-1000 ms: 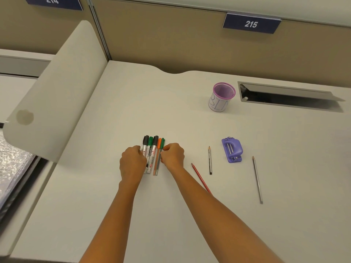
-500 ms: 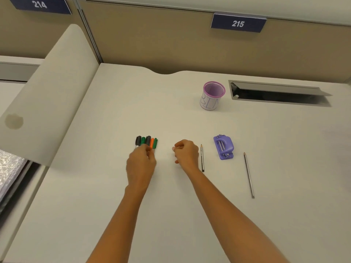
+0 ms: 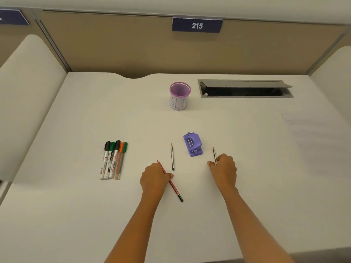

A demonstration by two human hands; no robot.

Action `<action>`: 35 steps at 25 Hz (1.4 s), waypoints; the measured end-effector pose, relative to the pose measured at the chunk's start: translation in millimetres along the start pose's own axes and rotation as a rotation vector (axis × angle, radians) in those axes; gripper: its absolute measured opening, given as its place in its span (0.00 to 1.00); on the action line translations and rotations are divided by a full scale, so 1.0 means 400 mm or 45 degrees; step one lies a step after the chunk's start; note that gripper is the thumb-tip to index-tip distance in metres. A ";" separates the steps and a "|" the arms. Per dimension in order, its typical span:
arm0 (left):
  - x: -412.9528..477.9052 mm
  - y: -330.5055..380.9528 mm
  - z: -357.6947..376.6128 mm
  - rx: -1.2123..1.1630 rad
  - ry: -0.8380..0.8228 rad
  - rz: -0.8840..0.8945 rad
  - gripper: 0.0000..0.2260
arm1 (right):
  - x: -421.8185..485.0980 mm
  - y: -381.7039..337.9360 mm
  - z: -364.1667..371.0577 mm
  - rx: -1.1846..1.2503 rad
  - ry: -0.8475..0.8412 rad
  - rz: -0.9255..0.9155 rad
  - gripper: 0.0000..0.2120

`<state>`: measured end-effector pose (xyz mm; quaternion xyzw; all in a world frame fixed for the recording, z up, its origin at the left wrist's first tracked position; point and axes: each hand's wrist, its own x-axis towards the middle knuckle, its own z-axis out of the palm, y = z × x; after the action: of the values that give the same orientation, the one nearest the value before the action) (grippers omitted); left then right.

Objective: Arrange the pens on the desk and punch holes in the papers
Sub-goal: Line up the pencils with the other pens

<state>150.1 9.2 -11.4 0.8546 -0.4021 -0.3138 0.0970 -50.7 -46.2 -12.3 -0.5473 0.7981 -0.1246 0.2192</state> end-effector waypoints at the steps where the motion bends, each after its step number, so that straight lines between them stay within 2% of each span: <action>1: -0.001 0.007 0.001 0.005 -0.004 -0.025 0.17 | 0.005 0.012 -0.003 -0.019 -0.028 0.032 0.16; 4: -0.009 0.016 -0.002 -0.004 -0.023 -0.081 0.09 | 0.024 0.024 -0.002 -0.031 -0.114 0.065 0.13; 7: -0.027 0.017 -0.009 -0.118 -0.024 -0.116 0.08 | 0.037 0.029 -0.007 0.044 -0.151 0.075 0.07; 10: -0.038 0.011 -0.008 -0.515 -0.083 -0.125 0.07 | 0.023 0.045 -0.022 0.399 -0.141 0.088 0.06; 13: -0.043 0.002 -0.009 -0.868 -0.168 -0.127 0.07 | -0.015 0.034 -0.020 0.685 -0.322 -0.060 0.04; 16: -0.054 0.009 0.003 -0.992 -0.209 -0.099 0.08 | -0.059 -0.013 0.013 0.714 -0.551 -0.189 0.06; 19: -0.058 0.022 0.012 -1.020 -0.210 -0.054 0.09 | -0.090 -0.055 0.058 0.653 -0.638 -0.285 0.08; 26: -0.044 0.002 0.002 -1.111 -0.255 -0.014 0.13 | -0.110 -0.106 0.107 0.482 -0.563 -0.398 0.10; 31: -0.027 -0.015 -0.019 -1.165 -0.081 0.027 0.14 | -0.094 -0.141 0.105 0.568 -0.681 -0.364 0.10; 33: -0.021 -0.018 -0.031 -1.221 0.056 0.052 0.15 | -0.066 -0.168 0.105 0.484 -0.556 -0.354 0.10; 35: -0.018 -0.018 -0.039 -1.217 0.200 0.129 0.15 | -0.041 -0.203 0.116 0.268 -0.368 -0.367 0.13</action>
<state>160.7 18.2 1.1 0.7149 -0.2456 -0.3927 0.5238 43.3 -59.2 -13.9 -0.6418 0.6547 -0.1573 0.3670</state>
